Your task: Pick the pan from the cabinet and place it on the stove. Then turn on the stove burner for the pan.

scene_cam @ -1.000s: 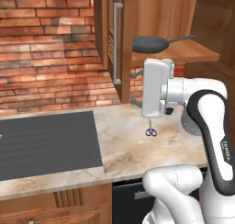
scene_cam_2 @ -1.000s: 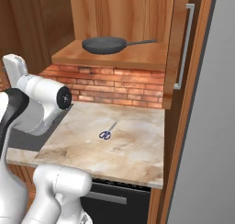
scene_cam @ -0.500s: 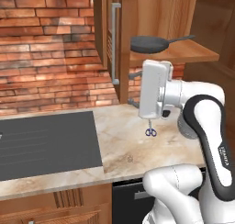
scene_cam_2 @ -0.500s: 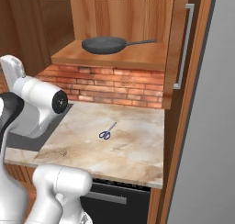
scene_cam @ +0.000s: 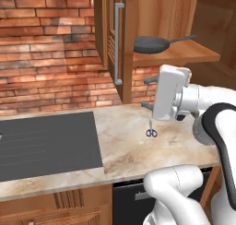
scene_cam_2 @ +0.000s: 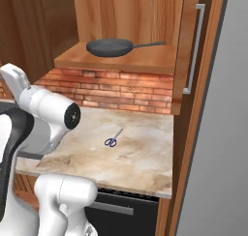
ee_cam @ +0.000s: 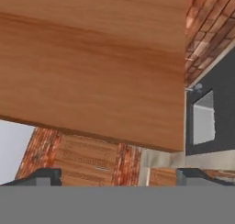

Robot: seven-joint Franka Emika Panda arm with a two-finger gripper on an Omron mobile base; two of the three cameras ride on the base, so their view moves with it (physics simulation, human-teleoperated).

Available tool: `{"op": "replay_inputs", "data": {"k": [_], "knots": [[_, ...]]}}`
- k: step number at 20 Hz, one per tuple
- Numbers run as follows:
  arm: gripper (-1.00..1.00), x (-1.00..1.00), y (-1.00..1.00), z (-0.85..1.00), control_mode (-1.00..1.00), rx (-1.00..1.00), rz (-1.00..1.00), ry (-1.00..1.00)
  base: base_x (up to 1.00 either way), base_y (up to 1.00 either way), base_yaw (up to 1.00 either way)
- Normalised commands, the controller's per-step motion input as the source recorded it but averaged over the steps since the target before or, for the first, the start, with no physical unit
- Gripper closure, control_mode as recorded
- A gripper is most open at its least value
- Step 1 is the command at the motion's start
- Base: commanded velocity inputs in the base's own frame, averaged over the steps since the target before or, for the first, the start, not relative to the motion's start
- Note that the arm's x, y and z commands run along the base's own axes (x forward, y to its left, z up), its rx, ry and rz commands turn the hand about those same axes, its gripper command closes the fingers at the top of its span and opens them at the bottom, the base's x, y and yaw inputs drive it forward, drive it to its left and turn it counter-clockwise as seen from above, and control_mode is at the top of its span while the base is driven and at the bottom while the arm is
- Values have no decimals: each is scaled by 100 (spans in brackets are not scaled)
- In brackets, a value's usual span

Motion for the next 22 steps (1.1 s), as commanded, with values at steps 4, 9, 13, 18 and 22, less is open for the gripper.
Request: {"op": "replay_inputs", "data": {"k": [4, 9, 13, 18, 22], "knots": [[-100, -27, -45, 4, -100, -2, 0, -12, 0, 0, 0], [-100, -13, -50, 5, -100, -2, -4, -10, 0, 0, 0], [-100, 0, -40, 1, -100, -3, -15, -5, 0, 0, 0], [-100, 18, -26, 1, -100, -7, -23, -2, 0, 0, 0], [-100, 40, -29, 5, -100, -7, -24, 0, 0, 0, 0]]}}
